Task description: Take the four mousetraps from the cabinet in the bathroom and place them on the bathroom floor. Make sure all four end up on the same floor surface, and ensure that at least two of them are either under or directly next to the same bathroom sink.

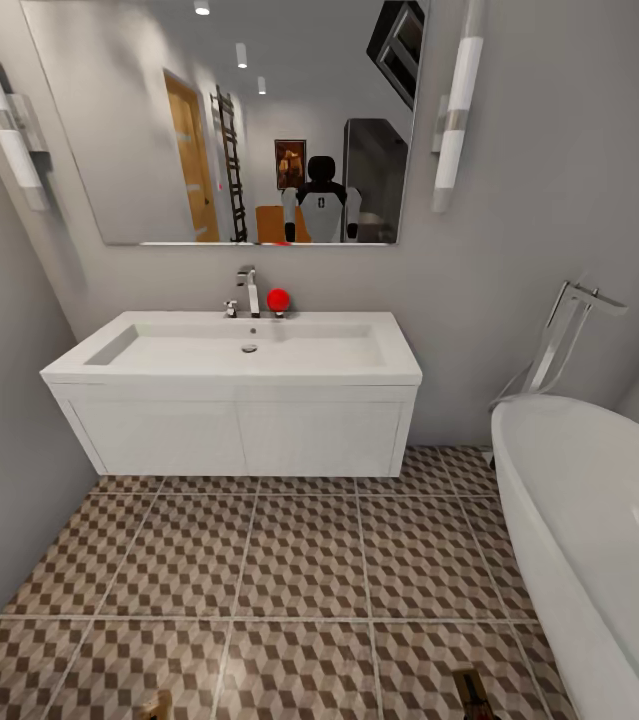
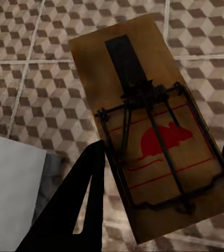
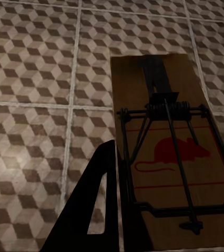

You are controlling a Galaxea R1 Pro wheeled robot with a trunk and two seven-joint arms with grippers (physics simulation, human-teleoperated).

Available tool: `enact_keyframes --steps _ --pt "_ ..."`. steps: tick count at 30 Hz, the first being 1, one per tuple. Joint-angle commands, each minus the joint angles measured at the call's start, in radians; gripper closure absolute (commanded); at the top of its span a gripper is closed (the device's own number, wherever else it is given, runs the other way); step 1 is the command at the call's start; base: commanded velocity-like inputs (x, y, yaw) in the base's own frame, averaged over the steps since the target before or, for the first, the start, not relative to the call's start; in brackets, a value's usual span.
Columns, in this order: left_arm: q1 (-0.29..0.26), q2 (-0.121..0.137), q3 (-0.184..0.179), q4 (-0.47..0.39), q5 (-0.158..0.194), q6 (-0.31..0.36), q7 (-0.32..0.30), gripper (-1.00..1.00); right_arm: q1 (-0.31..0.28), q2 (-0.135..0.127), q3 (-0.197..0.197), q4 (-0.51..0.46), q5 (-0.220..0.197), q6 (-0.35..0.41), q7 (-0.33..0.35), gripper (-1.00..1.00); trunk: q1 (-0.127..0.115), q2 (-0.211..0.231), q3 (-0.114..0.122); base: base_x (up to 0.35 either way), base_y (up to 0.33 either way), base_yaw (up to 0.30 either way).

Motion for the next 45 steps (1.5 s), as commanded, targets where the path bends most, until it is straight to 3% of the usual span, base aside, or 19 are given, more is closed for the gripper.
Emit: enact_keyframes --steps 1,2,3,4,5,6,11,15,17,19,21,23,26,30,33,34,36,40,45 --pt "-0.002 0.0 -0.009 -0.005 0.002 0.037 0.004 1.0 -0.001 0.0 -0.001 -0.005 0.008 0.016 -0.005 1.0 0.0 0.0 -0.001 0.0 0.0 0.0" --pt "-0.002 0.003 -0.009 -0.037 0.002 0.126 0.003 1.0 -0.004 0.0 -0.001 -0.022 0.008 0.058 -0.005 1.0 0.0 0.0 -0.001 0.0 0.0 0.0" --pt "-0.002 0.015 -0.008 -0.163 0.003 0.319 0.001 1.0 -0.016 0.0 -0.001 -0.07 0.008 0.152 -0.005 1.0 0.0 0.0 -0.001 0.0 0.0 0.0" --pt "-0.002 0.023 -0.008 -0.241 0.004 0.414 -0.001 1.0 -0.023 0.001 -0.001 -0.099 0.007 0.194 -0.005 1.0 0.0 0.0 -0.001 0.0 0.0 0.0" --pt "-0.002 0.027 -0.008 -0.281 0.004 0.461 -0.003 1.0 -0.028 0.001 -0.001 -0.114 0.007 0.212 -0.005 1.0 0.0 0.0 -0.001 0.0 0.0 0.0" --pt "-0.002 0.035 -0.007 -0.396 0.005 0.594 -0.011 1.0 -0.045 0.003 -0.001 -0.157 0.007 0.264 -0.005 1.0 0.0 0.0 -0.001 0.0 0.0 0.0" --pt "-0.011 0.045 -0.006 -0.706 0.005 0.985 -0.037 1.0 -0.149 0.05 -0.001 -0.231 0.007 0.444 -0.005 1.0 0.0 0.0 -0.001 0.0 0.0 0.0" --pt "-0.053 0.042 -0.005 -0.869 0.005 1.178 -0.041 1.0 -0.246 0.103 -0.001 -0.241 0.009 0.551 -0.008 1.0 0.0 0.0 -0.001 0.0 0.0 0.0" --pt "-0.086 0.035 -0.005 -0.903 0.005 1.231 -0.041 1.0 -0.288 0.13 0.0 -0.243 0.019 0.592 -0.011 1.0 0.0 0.0 -0.001 0.0 0.0 0.0" --pt "-0.163 0.028 -0.005 -0.885 0.006 1.288 -0.04 1.0 -0.358 0.166 0.0 -0.244 0.062 0.669 -0.031 1.0 0.0 0.0 -0.001 0.0 0.0 0.0" --pt "-0.211 0.028 -0.005 -0.825 0.006 1.303 -0.041 1.0 -0.41 0.173 -0.001 -0.244 0.093 0.732 -0.046 1.0 0.0 0.0 -0.001 0.0 0.0 0.0" --pt "-0.267 0.032 -0.004 -0.742 0.006 1.311 -0.04 1.0 -0.439 0.173 -0.001 -0.244 0.104 0.762 -0.051 1.0 0.0 0.0 -0.001 0.0 0.0 0.0" --pt "-0.307 0.033 -0.003 -0.693 0.006 1.314 -0.041 1.0 -0.468 0.173 -0.001 -0.245 0.114 0.786 -0.056 1.0 0.0 0.0 -0.001 0.0 0.0 0.0" --pt "-0.318 0.032 -0.003 -0.664 0.028 1.294 -0.042 1.0 -0.476 0.173 -0.002 -0.239 0.116 0.79 -0.056 1.0 0.0 0.0 -0.001 0.0 0.0 0.0" --pt "-0.32 0.034 -0.005 -0.633 0.055 1.183 -0.043 1.0 -0.477 0.173 -0.003 -0.24 0.119 0.791 -0.055 1.0 0.0 0.0 -0.001 0.0 0.0 0.0" --pt "-0.321 0.036 -0.007 -0.621 0.062 1.106 -0.046 1.0 -0.478 0.173 -0.003 -0.24 0.12 0.791 -0.055 1.0 0.0 0.0 -0.001 0.0 0.0 0.0" --pt "-0.321 0.034 -0.007 -0.621 0.065 1.074 -0.061 1.0 -0.478 0.173 -0.003 -0.241 0.12 0.791 -0.056 1.0 0.0 0.0 -0.001 0.0 0.0 0.0" --pt "-0.321 0.012 -0.008 -0.661 0.065 1.088 -0.071 1.0 -0.478 0.173 -0.003 -0.247 0.12 0.791 -0.054 1.0 0.0 0.0 -0.001 0.0 0.0 0.0" --pt "-0.321 0.005 -0.008 -0.68 0.065 1.111 -0.072 1.0 -0.478 0.173 0.001 -0.293 0.119 0.791 -0.053 1.0 0.0 0.0 -0.001 0.0 0.0 0.0"
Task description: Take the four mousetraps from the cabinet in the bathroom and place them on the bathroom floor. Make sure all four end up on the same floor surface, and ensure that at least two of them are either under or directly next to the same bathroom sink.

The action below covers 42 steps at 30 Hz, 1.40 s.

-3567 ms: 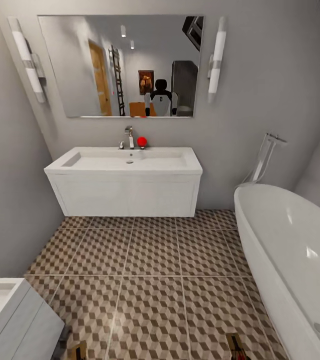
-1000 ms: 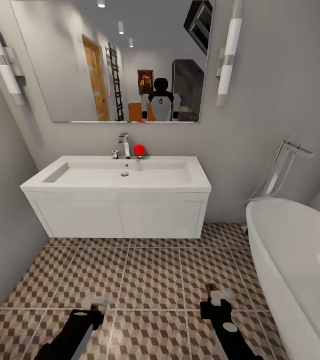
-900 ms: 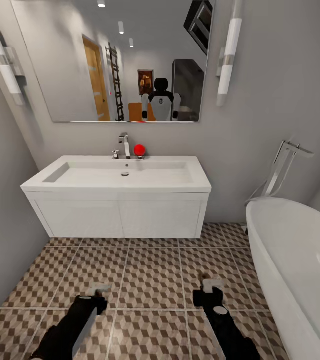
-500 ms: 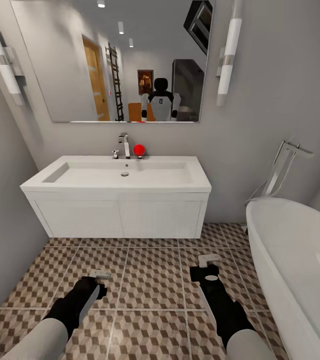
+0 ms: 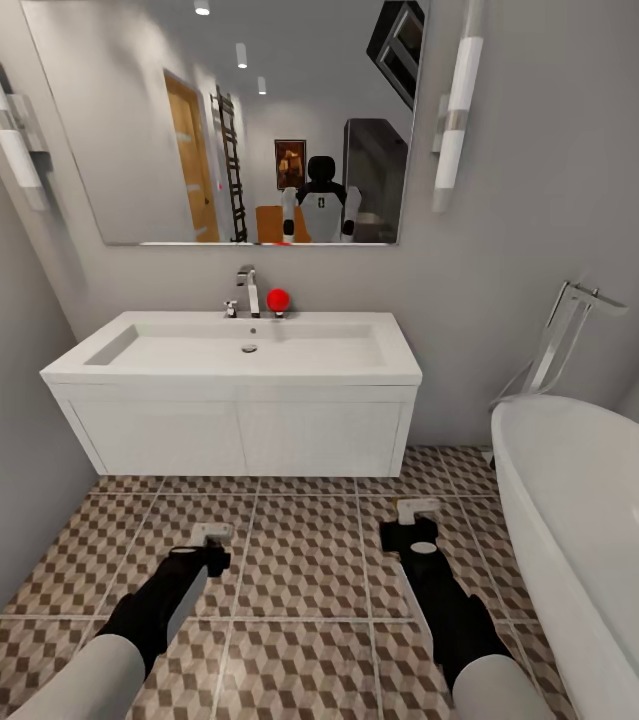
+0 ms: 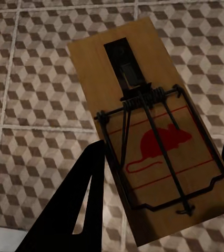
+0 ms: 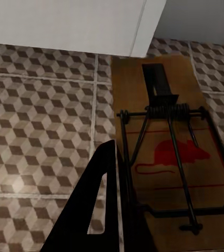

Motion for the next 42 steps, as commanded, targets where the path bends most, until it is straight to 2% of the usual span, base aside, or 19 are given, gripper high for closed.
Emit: enact_keyframes --steps 1,4,8,15,25,31,42 --pt "0.0 0.001 -0.005 -0.001 0.009 0.005 0.008 1.0 0.0 0.001 0.0 -0.003 0.008 0.007 0.0 1.0 0.0 -0.001 -0.001 0.0 0.0 0.0" --pt "0.0 -0.002 -0.007 0.0 0.011 0.005 0.008 1.0 0.0 0.001 0.001 -0.009 0.008 0.006 0.0 1.0 0.0 -0.001 -0.001 0.0 0.0 0.0" --pt "0.0 -0.024 -0.007 -0.001 0.011 0.005 0.008 1.0 -0.001 0.001 0.001 -0.009 0.008 0.006 0.0 1.0 0.0 -0.001 -0.001 0.0 0.0 0.0" --pt "0.0 -0.03 -0.007 0.001 0.011 0.005 0.008 1.0 -0.001 0.001 0.001 -0.009 0.008 0.006 0.0 1.0 0.0 -0.001 -0.001 0.0 0.0 0.0" --pt "0.0 -0.032 -0.008 -0.002 0.011 0.005 0.005 1.0 0.0 0.001 0.001 -0.009 0.008 0.006 0.003 1.0 0.038 -0.071 -0.032 0.0 0.0 0.0" --pt "0.0 -0.048 -0.009 -0.011 0.011 0.004 0.004 1.0 -0.001 0.001 0.002 -0.009 0.008 0.006 0.005 1.0 0.061 -0.113 -0.051 0.0 0.0 0.0" --pt "0.0 -0.051 -0.009 -0.028 0.011 0.004 0.004 1.0 -0.001 0.001 0.002 -0.009 0.008 0.006 0.004 1.0 0.103 -0.19 -0.086 0.0 0.0 0.0"
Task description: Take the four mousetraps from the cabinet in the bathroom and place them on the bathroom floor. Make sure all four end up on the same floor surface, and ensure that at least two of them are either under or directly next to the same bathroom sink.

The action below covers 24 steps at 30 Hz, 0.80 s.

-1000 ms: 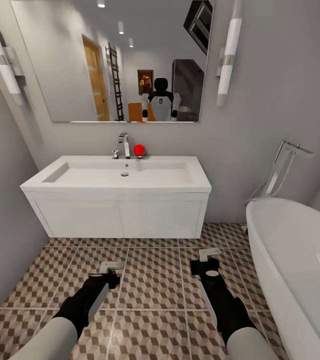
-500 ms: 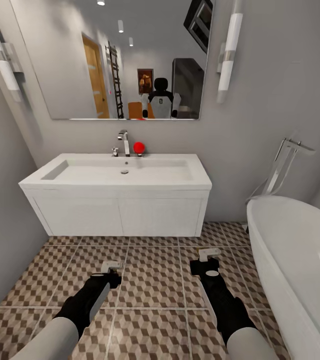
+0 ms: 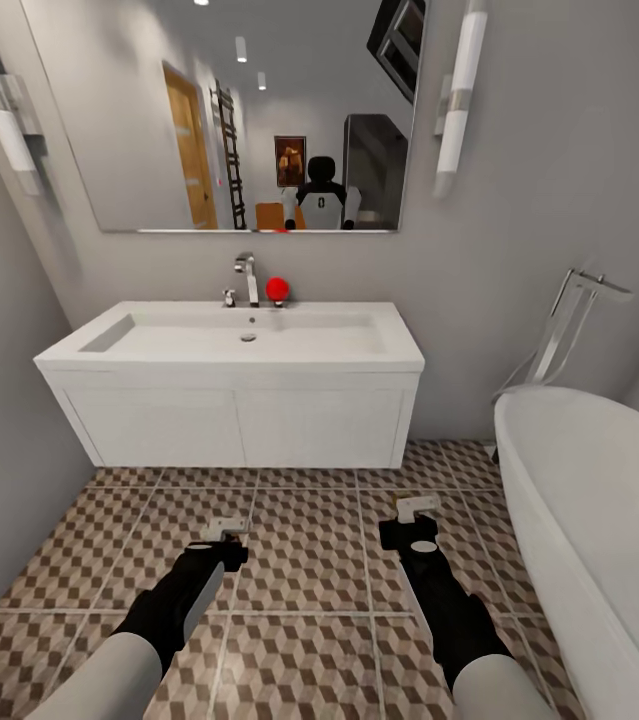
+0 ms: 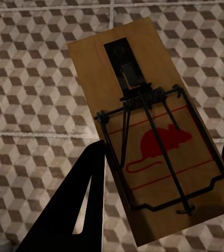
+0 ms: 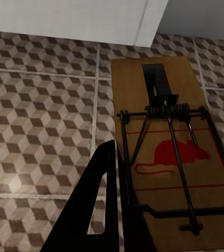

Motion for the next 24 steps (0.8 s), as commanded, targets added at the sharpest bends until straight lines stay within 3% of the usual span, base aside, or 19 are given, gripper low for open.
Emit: enact_keyframes --steps 1,11,24 --pt "0.0 0.001 -0.005 -0.002 0.009 0.004 0.008 1.0 -0.001 0.001 0.0 -0.001 0.008 0.007 0.0 1.0 0.004 -0.008 -0.004 0.0 0.0 0.0" --pt "0.0 0.001 -0.005 -0.008 0.009 0.005 0.008 1.0 0.0 0.001 0.0 -0.001 0.008 0.007 0.0 1.0 0.042 -0.078 -0.035 0.0 0.0 0.0" --pt "0.0 0.002 -0.006 -0.213 0.008 0.024 0.01 1.0 0.0 0.001 0.016 0.0 0.008 0.007 0.0 1.0 0.092 -0.169 -0.076 0.0 0.0 0.0"
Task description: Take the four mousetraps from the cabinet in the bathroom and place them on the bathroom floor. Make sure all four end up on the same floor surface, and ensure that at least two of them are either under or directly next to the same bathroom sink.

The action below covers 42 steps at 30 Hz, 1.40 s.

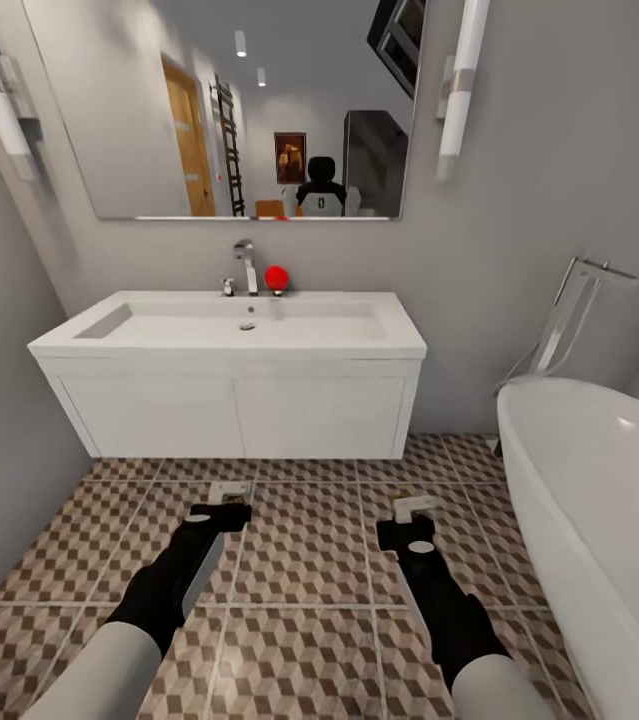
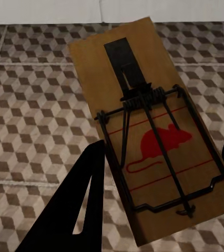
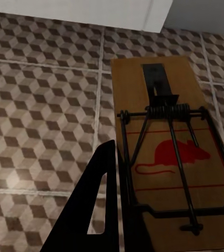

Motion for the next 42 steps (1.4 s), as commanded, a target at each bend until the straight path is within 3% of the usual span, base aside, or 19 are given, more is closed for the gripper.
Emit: enact_keyframes --steps 1,8,19,31,39,42 --pt "0.0 0.001 -0.004 -0.009 0.009 0.014 0.008 1.0 0.0 0.0 0.011 -0.001 0.008 0.008 -0.002 1.0 0.004 -0.008 -0.004 0.0 0.0 0.0" --pt "0.0 0.001 -0.004 -0.02 0.009 0.043 0.008 1.0 -0.001 0.0 0.058 -0.002 0.008 0.008 -0.005 1.0 0.031 -0.057 -0.026 0.0 0.0 0.0" --pt "0.0 0.001 -0.006 -0.02 0.009 0.045 0.008 1.0 0.0 0.0 0.062 -0.012 0.008 0.007 -0.006 1.0 0.073 -0.134 -0.061 0.0 0.0 0.0" --pt "0.0 -0.001 -0.012 -0.01 0.009 0.045 0.007 1.0 -0.001 0.0 0.061 -0.099 0.005 0.047 -0.003 1.0 0.119 -0.218 -0.098 0.0 0.0 0.0" --pt "0.0 -0.001 -0.012 -0.009 0.009 0.045 0.007 1.0 -0.001 0.0 0.059 -0.102 0.01 0.049 0.157 1.0 0.15 -0.274 -0.123 0.0 0.0 0.0" --pt "0.0 -0.001 -0.012 -0.008 0.009 0.045 0.007 1.0 -0.001 -0.001 0.058 -0.102 0.011 0.049 0.182 1.0 0.161 -0.295 -0.133 0.0 0.0 0.0"
